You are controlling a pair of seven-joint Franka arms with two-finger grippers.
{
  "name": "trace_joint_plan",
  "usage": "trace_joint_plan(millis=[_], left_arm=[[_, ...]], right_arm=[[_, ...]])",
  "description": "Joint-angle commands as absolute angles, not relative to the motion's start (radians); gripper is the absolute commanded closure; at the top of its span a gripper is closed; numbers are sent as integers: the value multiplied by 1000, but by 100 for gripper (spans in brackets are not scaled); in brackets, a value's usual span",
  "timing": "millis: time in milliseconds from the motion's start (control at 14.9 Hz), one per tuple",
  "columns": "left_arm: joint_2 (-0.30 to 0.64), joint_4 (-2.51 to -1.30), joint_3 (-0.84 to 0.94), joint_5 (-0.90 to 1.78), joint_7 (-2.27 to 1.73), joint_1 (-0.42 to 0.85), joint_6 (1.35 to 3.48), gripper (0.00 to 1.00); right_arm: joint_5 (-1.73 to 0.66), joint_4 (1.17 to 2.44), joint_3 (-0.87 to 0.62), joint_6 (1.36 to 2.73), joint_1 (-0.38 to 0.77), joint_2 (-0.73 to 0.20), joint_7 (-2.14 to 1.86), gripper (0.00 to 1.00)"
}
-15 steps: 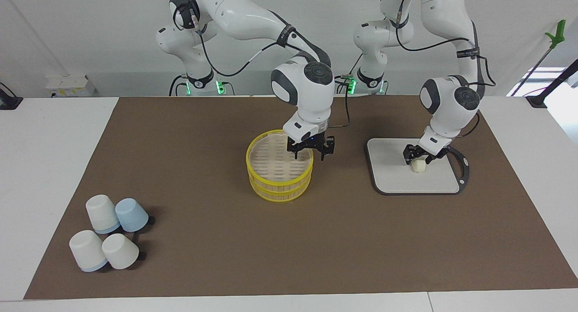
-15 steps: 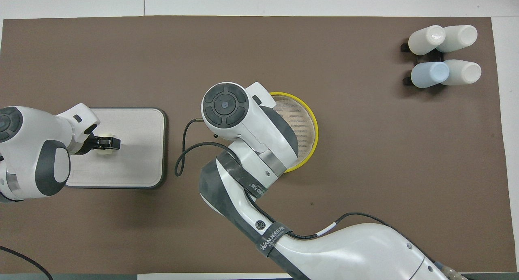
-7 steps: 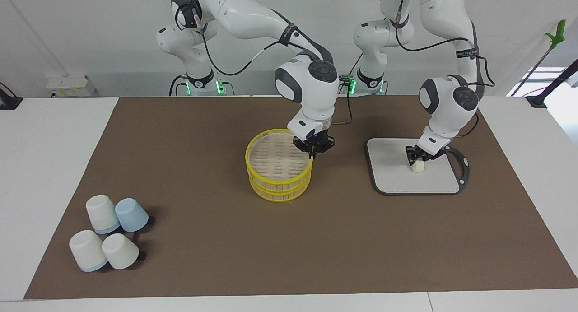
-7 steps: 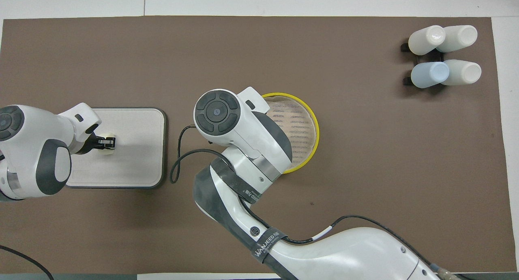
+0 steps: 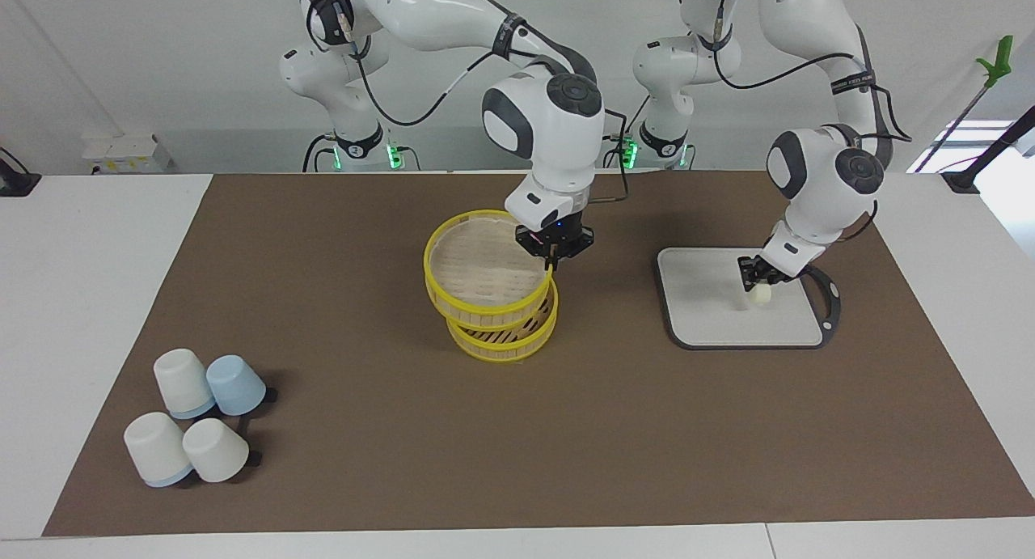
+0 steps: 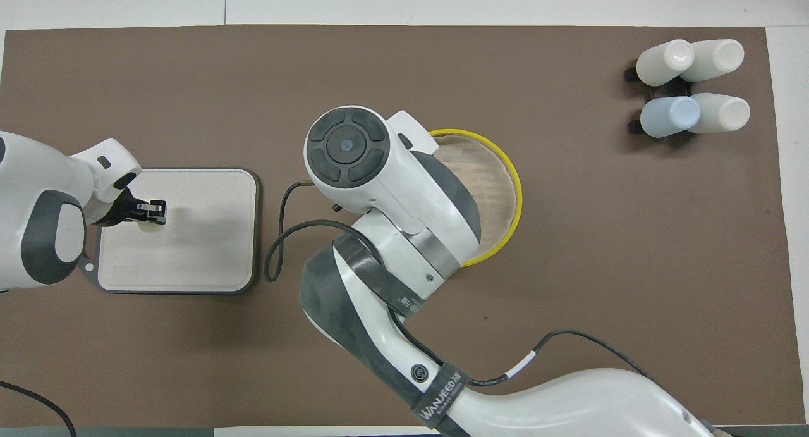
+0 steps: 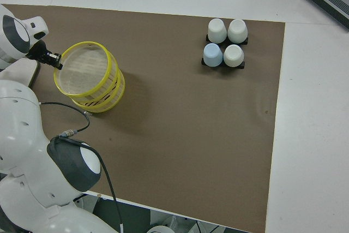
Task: Place bun in steamer
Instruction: 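Lift the lid away with the right gripper while the left gripper lifts the bun, then carry the white bun over the open steamer with the left gripper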
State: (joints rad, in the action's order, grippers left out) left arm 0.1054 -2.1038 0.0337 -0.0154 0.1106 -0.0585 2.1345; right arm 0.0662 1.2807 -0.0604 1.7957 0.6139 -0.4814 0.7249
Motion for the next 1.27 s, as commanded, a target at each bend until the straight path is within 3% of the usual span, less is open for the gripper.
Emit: trace_joint_plan(millis=[0,401,736,1204], left_arm=[[103,-2046,29,-20,66,-23,2053,69],[104,-1990,29,-14,-73,63,1991,69],[109,-1951,29,-6,-329,231,1974,69],[163,-1803,29,44,-656,438,1930,69]], right_arm=[[69,1305,-64,1738,531,-404,603,100],[71,1362,-64,1660,264,-308,194,100],[68,1411,-66,1660,94,-282,-1,100],[64,1419,-66,1671,74,-275,-32,100]])
